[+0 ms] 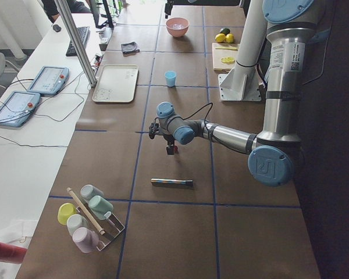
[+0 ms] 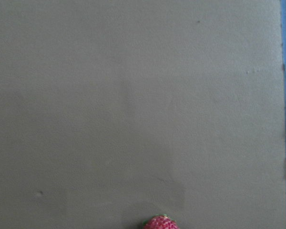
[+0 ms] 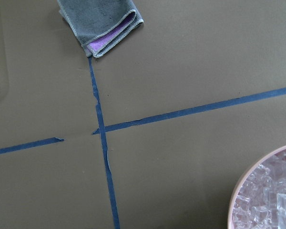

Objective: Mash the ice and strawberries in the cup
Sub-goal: 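Lower the left gripper onto the red strawberry and grasp it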

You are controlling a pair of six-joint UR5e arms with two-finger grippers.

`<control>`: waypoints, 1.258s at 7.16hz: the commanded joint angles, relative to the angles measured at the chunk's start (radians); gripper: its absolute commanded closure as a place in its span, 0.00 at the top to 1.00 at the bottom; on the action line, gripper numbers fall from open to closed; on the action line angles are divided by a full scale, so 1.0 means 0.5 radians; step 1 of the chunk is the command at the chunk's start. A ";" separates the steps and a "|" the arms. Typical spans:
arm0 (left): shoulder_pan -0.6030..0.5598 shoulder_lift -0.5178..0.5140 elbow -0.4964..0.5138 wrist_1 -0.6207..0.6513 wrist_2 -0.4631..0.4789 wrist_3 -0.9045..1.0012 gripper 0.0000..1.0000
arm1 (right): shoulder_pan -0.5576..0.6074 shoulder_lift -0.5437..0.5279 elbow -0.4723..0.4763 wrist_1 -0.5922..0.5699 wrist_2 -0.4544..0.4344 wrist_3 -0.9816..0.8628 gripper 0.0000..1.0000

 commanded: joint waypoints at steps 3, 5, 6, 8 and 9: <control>0.036 -0.022 0.039 -0.001 0.000 0.003 1.00 | -0.004 0.011 -0.007 0.000 0.000 -0.001 1.00; 0.039 -0.050 0.079 -0.001 0.000 0.006 0.99 | -0.004 0.011 -0.010 0.000 0.000 -0.001 1.00; 0.039 -0.047 0.079 -0.001 0.000 0.006 0.83 | -0.004 0.011 -0.007 0.003 0.000 -0.001 1.00; 0.039 -0.062 0.073 -0.001 -0.003 -0.003 0.10 | -0.004 0.014 -0.007 0.000 0.000 -0.001 1.00; 0.036 -0.062 0.064 -0.007 -0.003 -0.006 0.00 | -0.004 0.014 -0.007 0.003 0.000 -0.001 1.00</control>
